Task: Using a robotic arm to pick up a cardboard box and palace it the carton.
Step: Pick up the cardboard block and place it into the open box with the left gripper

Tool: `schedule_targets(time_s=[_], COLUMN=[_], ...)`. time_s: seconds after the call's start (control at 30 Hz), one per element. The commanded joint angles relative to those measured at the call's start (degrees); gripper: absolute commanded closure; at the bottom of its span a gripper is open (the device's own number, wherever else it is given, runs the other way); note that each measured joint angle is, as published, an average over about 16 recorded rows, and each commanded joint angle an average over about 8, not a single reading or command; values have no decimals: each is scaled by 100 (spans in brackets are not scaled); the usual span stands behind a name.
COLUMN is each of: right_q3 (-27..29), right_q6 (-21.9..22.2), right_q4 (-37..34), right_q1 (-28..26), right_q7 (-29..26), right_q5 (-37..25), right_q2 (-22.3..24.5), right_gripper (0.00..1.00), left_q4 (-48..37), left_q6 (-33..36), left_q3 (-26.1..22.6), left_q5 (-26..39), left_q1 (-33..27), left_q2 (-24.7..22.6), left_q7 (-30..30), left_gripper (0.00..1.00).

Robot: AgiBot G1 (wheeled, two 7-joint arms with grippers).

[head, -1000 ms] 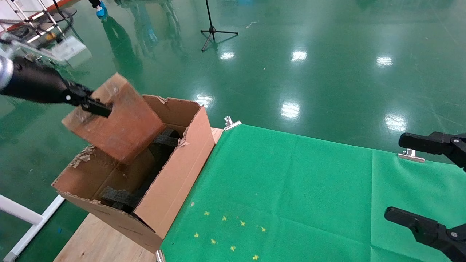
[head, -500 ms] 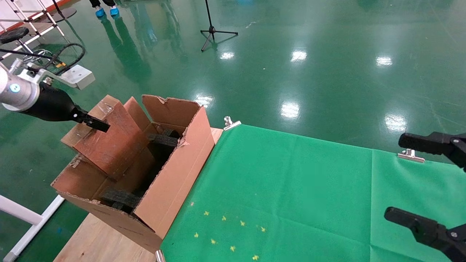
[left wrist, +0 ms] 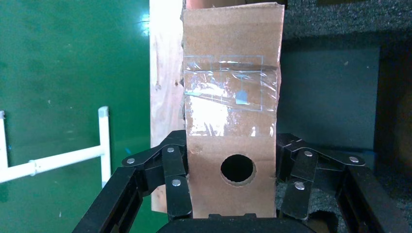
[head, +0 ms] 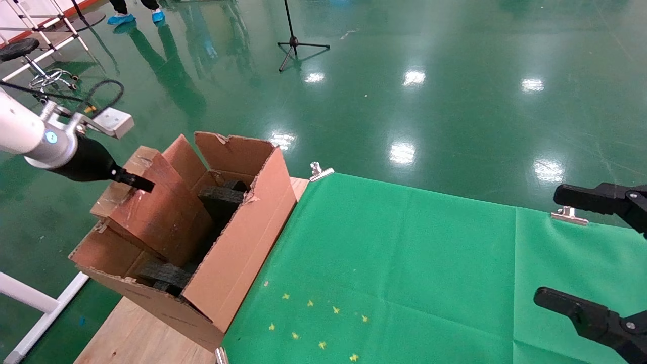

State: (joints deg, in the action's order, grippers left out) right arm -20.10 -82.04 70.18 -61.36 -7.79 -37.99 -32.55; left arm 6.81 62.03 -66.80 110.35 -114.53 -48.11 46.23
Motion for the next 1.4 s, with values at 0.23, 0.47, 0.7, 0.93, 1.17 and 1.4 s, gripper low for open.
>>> schedule_targets(time_s=[0.23, 0.47, 0.7, 0.93, 1.17, 1.4], right_q3=[0, 0, 0, 0, 0, 0], right_q6=[0, 0, 0, 0, 0, 0], right_q4=[0, 0, 0, 0, 0, 0], right_q1=[0, 0, 0, 0, 0, 0], right_q7=[0, 0, 0, 0, 0, 0], right_q5=[0, 0, 0, 0, 0, 0], right_q2=[0, 0, 0, 0, 0, 0], right_gripper=[0, 0, 0, 0, 0, 0], left_q4=[-339, -525, -610, -624, -615, -637], left_q6=[-226, -426, -889, -1728, -1962, -2024], left_q3=[-4, -5, 36, 140, 249, 367], left_q5=[-9, -15, -74, -223, -381, -552], left_q1=[325, 691, 1056, 1507, 1856, 2080], left_q2=[-230, -418, -512, -549, -589, -612], left_q7=[-103, -90, -39, 44, 1, 8], left_gripper=[100, 100, 100, 100, 100, 76])
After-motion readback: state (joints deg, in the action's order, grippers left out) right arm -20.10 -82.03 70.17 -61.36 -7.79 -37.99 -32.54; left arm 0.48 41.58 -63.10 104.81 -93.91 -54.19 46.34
